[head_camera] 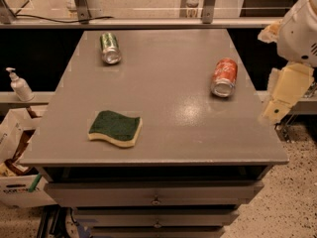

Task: Pick green can

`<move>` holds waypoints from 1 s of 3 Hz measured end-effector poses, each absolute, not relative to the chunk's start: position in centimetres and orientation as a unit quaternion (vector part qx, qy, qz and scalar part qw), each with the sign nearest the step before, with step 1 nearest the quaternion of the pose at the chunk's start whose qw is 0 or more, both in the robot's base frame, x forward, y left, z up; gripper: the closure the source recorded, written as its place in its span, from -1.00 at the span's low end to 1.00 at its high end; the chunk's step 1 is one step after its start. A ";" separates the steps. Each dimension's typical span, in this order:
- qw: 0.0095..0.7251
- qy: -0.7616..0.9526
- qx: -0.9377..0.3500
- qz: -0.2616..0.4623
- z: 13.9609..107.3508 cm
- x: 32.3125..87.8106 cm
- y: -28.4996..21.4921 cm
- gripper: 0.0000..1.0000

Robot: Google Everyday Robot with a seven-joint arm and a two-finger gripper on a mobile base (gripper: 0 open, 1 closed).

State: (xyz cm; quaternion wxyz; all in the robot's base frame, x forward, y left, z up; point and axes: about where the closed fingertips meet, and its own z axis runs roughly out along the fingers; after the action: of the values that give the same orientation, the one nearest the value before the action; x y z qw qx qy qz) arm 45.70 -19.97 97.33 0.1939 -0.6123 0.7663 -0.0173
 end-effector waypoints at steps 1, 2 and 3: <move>0.194 0.766 -0.612 -0.017 97.3 45.7 -20.0 -1.00; 0.208 0.772 -0.600 -0.007 97.1 47.0 -18.8 -1.00; 0.255 0.768 -0.586 0.039 96.3 49.7 -15.6 -1.00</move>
Offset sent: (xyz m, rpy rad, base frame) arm 0.0322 0.0276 -0.0082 0.0978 -0.0094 -0.0565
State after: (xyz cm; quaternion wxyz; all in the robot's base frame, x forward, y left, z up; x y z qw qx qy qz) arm 49.67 -15.59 96.28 0.2549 -0.5860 0.7682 0.0386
